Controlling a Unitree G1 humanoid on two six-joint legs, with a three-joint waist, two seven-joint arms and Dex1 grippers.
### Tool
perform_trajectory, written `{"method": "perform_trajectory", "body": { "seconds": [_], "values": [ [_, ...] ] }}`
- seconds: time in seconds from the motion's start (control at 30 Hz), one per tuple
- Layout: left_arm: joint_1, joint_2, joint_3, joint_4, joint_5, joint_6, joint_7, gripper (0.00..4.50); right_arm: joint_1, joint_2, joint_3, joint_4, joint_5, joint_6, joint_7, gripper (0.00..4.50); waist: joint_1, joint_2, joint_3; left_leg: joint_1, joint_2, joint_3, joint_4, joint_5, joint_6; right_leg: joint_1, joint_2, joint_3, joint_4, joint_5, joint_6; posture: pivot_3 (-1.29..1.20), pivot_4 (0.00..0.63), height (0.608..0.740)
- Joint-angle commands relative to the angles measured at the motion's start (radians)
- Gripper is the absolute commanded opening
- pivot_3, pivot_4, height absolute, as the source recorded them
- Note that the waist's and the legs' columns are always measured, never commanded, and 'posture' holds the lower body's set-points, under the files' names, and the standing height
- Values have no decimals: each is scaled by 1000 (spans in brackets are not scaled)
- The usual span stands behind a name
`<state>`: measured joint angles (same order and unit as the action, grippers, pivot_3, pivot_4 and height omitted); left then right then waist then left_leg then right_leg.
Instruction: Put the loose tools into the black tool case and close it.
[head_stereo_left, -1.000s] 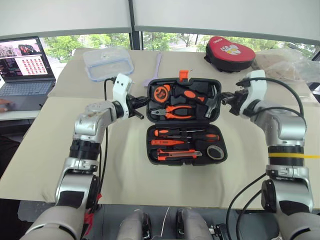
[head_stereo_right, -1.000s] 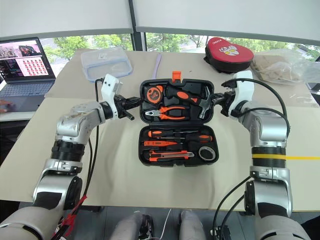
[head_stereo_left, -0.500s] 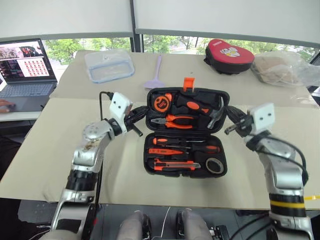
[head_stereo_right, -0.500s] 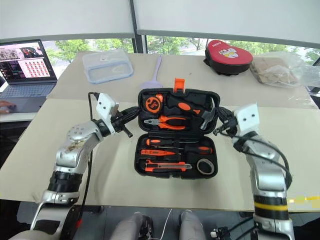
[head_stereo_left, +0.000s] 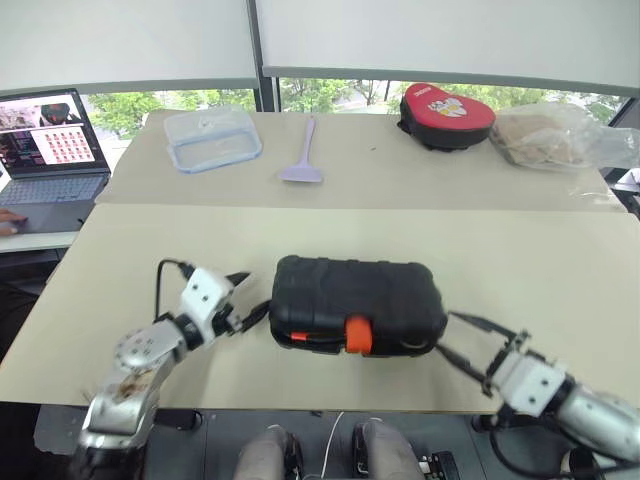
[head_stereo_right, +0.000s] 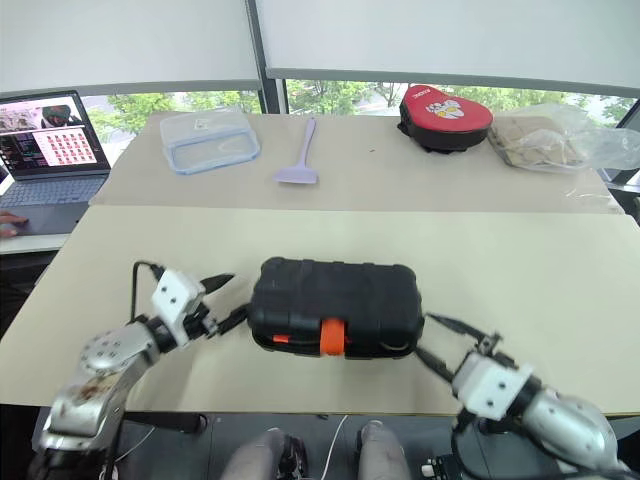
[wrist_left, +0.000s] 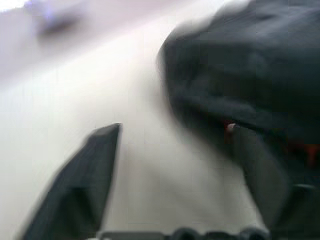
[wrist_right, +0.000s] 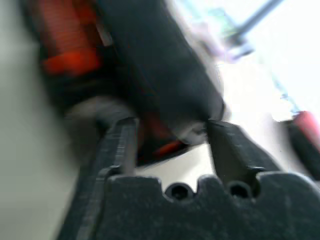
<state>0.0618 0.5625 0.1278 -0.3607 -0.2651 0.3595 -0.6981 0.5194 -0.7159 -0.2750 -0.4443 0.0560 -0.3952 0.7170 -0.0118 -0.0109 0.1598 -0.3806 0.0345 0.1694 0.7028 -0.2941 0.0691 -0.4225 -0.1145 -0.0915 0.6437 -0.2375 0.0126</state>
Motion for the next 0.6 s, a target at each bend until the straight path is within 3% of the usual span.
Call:
{"method": "perform_trajectory", "body": {
  "seconds": [0.03, 0.17, 0.27, 0.3, 0.33, 0.4, 0.43, 0.53, 0.6],
  "values": [
    [11, 92, 95, -35, -86, 65, -75, 4500, 137, -75, -94, -99, 133, 36, 134, 3673, 8, 0, 0, 0, 0, 0, 0, -2, -3, 0, -1, 0, 0, 0, 0, 0, 150, 731],
    [-98, 298, 65, 171, -115, 44, -353, 4500, 164, -158, -65, -108, 204, 142, 233, 3673, 22, -4, -2, 4, 0, -3, 0, -2, -3, 0, -7, -3, -1, 0, -2, 0, 150, 731],
    [-320, 292, -43, 373, -36, -50, -384, 4500, 77, -179, 5, -85, 196, 174, 256, 2979, 32, -4, -3, 2, 0, -3, 1, -2, -4, -1, -7, -6, -2, -2, -10, 0, 150, 731],
    [-388, 275, -74, 429, -15, -75, -392, 3986, 55, -184, 24, -82, 194, 191, 264, 2608, 36, -4, -3, 2, -1, -3, 0, -2, -4, -1, -7, -6, -2, -1, -11, 0, 150, 731],
    [-455, 251, -105, 486, 8, -99, -399, 3821, 28, -189, 46, -75, 185, 198, 273, 2290, 40, -4, -3, 2, -2, -3, 1, -2, -3, -1, -7, -6, -2, 2, -11, 0, 150, 731],
    [-585, 194, -173, 603, 64, -162, -405, 3076, -31, -200, 97, -58, 162, 212, 292, 1636, 46, -4, -3, -2, -3, -2, 1, -2, 0, 1, -5, -6, -2, 7, -11, 0, 150, 731],
    [-643, 163, -204, 662, 92, -197, -408, 2765, -65, -203, 123, -46, 151, 219, 299, 1307, 48, -5, -3, -4, -3, -2, 3, 3, 9, 0, -2, -6, -2, 8, -10, 0, 150, 731],
    [-768, 79, -278, 815, 159, -330, -430, 1702, -167, -202, 199, -5, 125, 251, 311, 235, 45, -6, -2, -10, -2, -1, 11, 3, 10, -1, 2, -7, -2, 8, -9, 0, 150, 731],
    [-826, 30, -321, 901, 203, -410, -432, 1086, -239, -195, 239, 34, 119, 262, 324, 0, 38, -8, -1, -10, -3, -1, 11, 3, 10, -1, 2, -7, -2, 8, -8, 0, 150, 731]
  ]
}}
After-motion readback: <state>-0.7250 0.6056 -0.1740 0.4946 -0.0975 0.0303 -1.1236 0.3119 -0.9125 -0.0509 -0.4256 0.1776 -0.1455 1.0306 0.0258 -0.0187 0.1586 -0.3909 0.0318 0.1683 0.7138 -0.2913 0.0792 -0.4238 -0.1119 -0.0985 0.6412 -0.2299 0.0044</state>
